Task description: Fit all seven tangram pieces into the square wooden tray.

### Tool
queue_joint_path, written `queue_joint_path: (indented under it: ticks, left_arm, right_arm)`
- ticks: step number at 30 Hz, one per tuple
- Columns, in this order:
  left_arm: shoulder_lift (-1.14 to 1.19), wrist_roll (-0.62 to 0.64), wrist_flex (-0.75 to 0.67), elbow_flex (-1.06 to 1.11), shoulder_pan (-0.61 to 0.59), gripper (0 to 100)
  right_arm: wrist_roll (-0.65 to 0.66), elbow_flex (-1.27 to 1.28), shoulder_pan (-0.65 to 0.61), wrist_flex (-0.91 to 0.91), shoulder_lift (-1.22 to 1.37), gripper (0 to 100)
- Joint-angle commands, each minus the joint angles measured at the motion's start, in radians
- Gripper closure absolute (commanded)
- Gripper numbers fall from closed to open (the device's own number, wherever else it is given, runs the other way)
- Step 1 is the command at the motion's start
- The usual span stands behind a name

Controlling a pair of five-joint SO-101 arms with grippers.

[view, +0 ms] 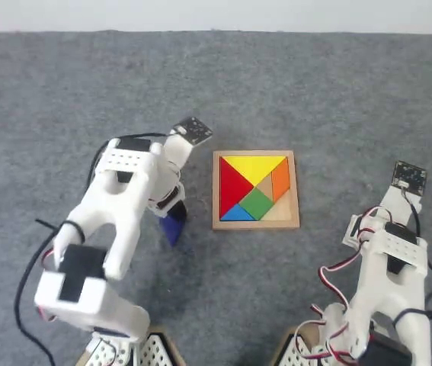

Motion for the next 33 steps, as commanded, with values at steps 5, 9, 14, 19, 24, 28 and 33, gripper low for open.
queue_joint_path:
  ticks: [5, 9, 14, 19, 24, 28, 33]
  left_arm:
    - [-0.279, 0.275, 0.017, 0.114, -0.017, 75]
    - [-0.276, 0.42, 0.017, 0.15, -0.009, 75]
    - [-0.129, 0.491, 0.017, 0.122, -0.009, 75]
    - [0.06, 0.545, 0.057, 0.007, 0.017, 75]
    - [0.192, 0.598, 0.074, -0.081, 0.094, 75]
    - [0.252, 0.591, 0.051, -0.124, 0.153, 76]
    - [0.239, 0.559, 0.021, -0.148, 0.184, 76]
  right_arm:
    - [0.005, -0.026, -0.007, -0.016, -0.004, 89.4]
    - [0.005, -0.026, -0.007, -0.01, -0.004, 89.4]
    - [0.005, -0.026, -0.007, -0.008, -0.004, 89.4]
    - [0.005, -0.026, -0.007, -0.008, -0.005, 89.4]
    - [0.006, -0.026, -0.007, -0.008, -0.004, 89.4]
    - [0.006, -0.026, -0.007, -0.01, -0.004, 89.4]
    - [0.006, -0.026, -0.007, -0.01, -0.004, 89.4]
